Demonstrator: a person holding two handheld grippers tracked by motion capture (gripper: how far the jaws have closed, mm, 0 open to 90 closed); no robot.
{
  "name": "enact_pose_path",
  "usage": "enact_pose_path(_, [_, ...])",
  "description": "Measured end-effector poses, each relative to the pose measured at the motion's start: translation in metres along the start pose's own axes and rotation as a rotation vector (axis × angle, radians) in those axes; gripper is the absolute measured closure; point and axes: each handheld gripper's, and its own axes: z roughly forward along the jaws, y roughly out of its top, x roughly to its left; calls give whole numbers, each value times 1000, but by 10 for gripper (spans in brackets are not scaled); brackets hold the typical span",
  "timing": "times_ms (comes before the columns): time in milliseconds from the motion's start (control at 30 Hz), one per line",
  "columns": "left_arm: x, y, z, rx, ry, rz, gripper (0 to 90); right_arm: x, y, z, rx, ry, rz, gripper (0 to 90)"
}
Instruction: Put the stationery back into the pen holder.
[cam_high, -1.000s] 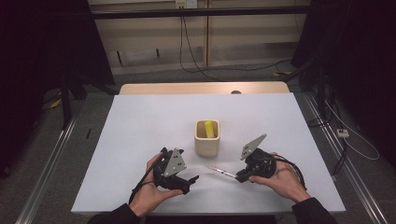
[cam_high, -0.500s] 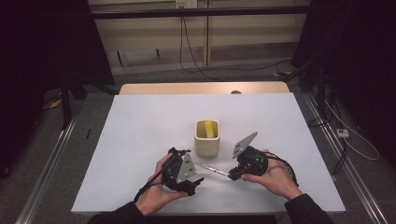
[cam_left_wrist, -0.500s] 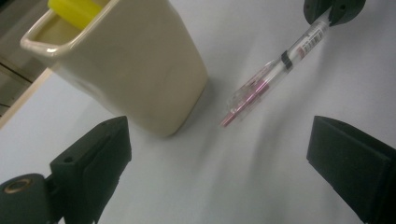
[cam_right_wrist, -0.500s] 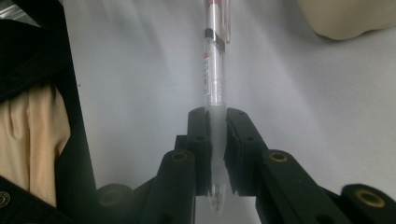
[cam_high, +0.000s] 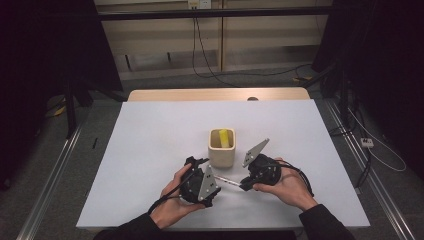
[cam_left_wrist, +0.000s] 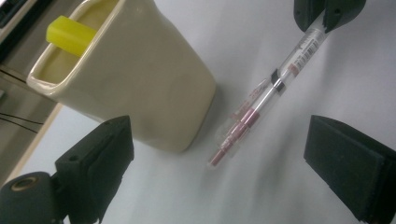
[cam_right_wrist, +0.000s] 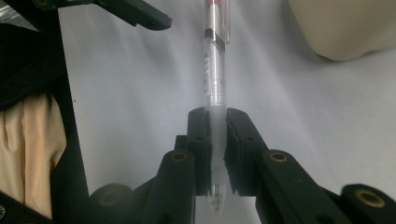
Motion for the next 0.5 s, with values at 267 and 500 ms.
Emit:
enact_pose_path(267, [-3,-2,-4,3,56,75,114,-1,11,4,-1,5,-6,807])
enact_pose_path(500, [-5,-3,-8,35,84,163,169,-3,17,6,-7,11,-16,807])
